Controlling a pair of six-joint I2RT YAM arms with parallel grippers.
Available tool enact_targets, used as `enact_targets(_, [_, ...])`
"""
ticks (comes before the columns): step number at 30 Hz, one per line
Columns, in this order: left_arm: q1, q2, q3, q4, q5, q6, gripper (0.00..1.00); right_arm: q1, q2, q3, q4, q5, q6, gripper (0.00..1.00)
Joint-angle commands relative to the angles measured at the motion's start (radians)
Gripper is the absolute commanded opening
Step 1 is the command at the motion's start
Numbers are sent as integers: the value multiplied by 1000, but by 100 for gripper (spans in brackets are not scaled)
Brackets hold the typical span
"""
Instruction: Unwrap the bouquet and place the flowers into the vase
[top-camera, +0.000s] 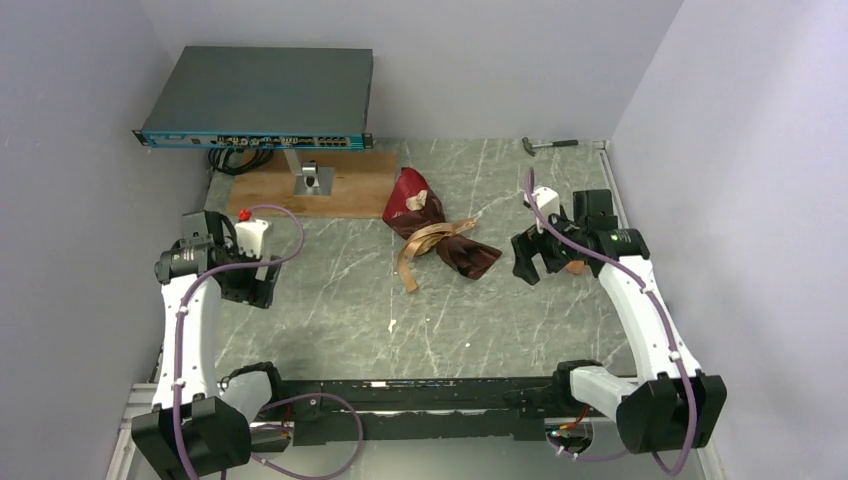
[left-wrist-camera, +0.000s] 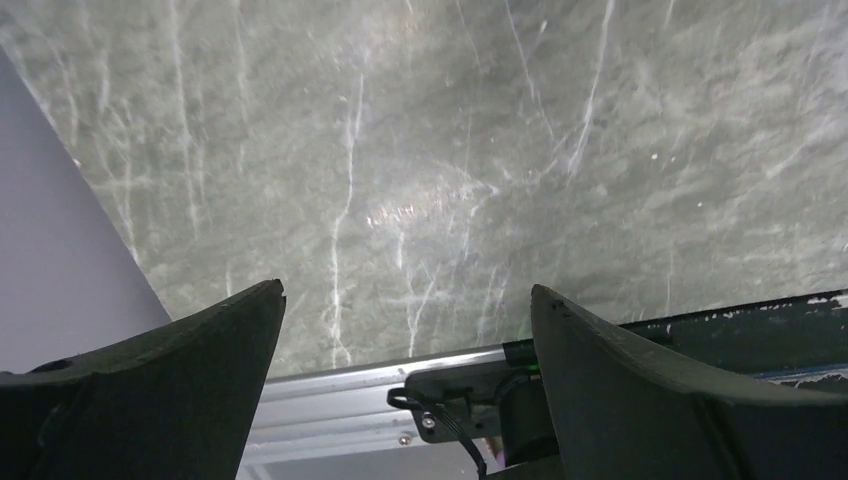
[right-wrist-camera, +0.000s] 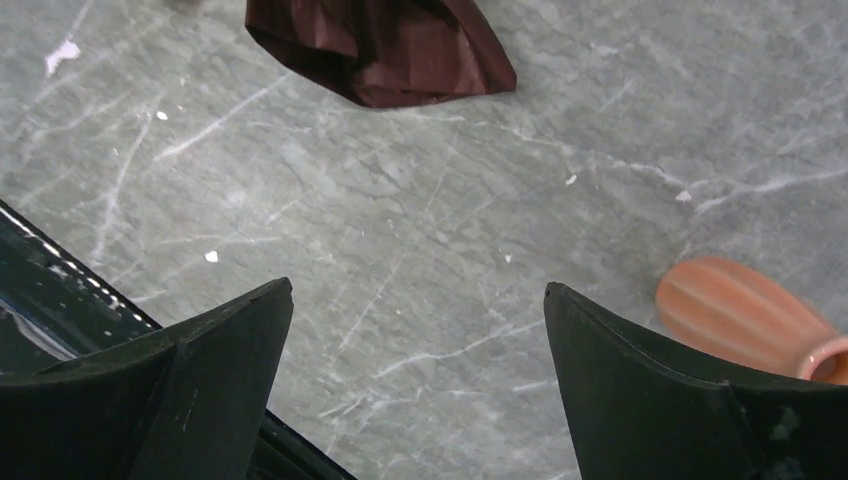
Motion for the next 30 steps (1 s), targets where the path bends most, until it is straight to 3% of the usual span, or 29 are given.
enact_targets(1, [-3, 29, 107, 72, 84, 15, 100, 7, 80, 91, 44, -89, 39, 100])
enact_targets(6, [-24, 121, 203, 54, 307, 58, 99, 7, 237, 202, 55, -152, 104, 100])
enact_targets(10, [-150, 97, 163, 163, 435, 69, 99, 7, 367, 281, 73, -199, 148, 99])
enact_targets(18, [-496, 170, 85, 418, 400, 81, 99, 28, 628, 423, 129, -287, 204, 89])
enact_targets(23, [-611, 247, 48, 610, 446, 78, 98, 58, 796, 505, 120, -328, 190, 83])
enact_targets(30, [-764, 350, 6, 851, 396, 126, 93, 99, 948, 561, 53, -401, 119, 69])
